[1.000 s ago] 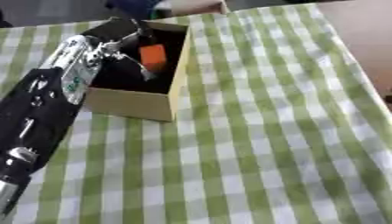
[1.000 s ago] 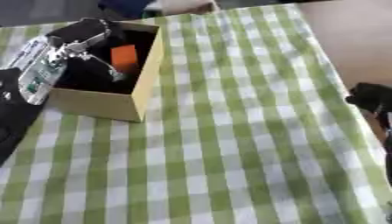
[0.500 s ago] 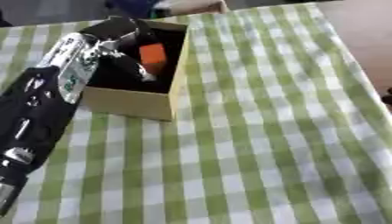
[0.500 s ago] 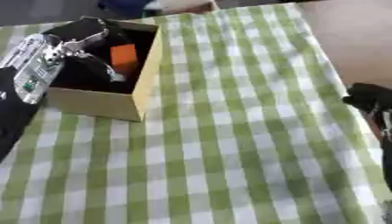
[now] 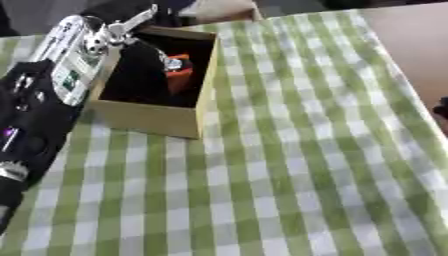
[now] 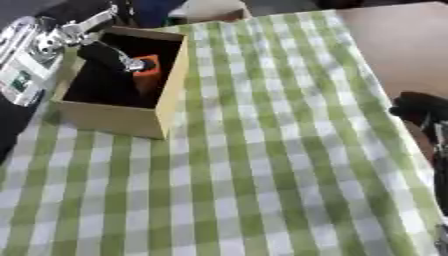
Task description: Pick up objects on the table and place them in the box.
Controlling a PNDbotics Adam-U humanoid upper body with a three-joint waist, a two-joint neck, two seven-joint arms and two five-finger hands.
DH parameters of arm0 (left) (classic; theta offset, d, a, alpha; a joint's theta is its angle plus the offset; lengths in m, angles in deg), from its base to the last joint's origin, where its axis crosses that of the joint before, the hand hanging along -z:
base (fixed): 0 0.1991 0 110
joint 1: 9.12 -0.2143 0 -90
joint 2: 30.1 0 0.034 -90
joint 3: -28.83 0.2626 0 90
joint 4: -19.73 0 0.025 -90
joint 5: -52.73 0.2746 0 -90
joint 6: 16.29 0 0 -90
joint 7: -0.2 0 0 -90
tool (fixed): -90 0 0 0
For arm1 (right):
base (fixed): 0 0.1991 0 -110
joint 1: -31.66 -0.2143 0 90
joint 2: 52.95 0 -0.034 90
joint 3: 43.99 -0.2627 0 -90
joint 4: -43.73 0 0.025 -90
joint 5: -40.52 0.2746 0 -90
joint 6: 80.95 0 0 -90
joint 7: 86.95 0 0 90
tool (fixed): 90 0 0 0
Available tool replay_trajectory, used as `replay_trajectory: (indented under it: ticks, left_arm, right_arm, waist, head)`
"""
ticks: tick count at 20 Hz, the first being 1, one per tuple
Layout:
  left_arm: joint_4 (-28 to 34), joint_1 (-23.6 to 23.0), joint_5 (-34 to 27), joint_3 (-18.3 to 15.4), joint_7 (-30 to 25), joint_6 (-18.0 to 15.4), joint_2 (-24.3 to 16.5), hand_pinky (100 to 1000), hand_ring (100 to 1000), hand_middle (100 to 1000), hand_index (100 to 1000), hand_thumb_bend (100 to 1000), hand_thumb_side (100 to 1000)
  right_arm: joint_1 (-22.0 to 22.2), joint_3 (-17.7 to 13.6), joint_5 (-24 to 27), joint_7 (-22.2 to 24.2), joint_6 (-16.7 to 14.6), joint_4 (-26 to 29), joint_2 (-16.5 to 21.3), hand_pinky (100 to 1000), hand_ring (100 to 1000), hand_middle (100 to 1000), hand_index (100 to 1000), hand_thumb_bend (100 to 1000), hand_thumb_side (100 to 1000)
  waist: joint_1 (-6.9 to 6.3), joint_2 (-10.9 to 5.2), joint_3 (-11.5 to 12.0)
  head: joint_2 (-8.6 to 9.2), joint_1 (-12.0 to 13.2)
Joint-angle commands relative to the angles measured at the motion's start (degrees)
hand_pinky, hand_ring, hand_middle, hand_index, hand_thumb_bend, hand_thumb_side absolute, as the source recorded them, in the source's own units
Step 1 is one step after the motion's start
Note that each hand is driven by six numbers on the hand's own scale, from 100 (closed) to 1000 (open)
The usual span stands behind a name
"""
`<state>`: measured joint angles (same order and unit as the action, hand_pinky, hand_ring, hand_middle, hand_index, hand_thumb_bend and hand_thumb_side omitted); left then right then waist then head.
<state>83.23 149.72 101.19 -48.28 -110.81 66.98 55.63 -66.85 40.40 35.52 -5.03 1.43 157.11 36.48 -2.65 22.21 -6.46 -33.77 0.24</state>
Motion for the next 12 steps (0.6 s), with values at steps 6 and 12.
replay_trajectory:
  ticks: [6,12]
  left_arm:
    - [18.76,-4.36,-9.75,-1.11,0.85,3.92,-7.39,739,775,760,771,452,640]
    - [38.41,-14.35,-20.54,-4.45,6.86,9.8,-13.22,737,786,771,772,453,691]
  right_arm:
    - [-0.12,-0.78,0.03,-0.64,-0.47,1.21,1.67,811,718,683,768,100,1000]
    - [-0.36,-1.05,-0.01,-1.0,-0.87,1.21,2.11,811,718,683,769,100,1000]
  waist:
    - [0.42,-2.74,1.81]
    - [0.69,-2.94,3.44]
  head:
    - [-1.45,-1.36]
    - [-1.3,-1.76]
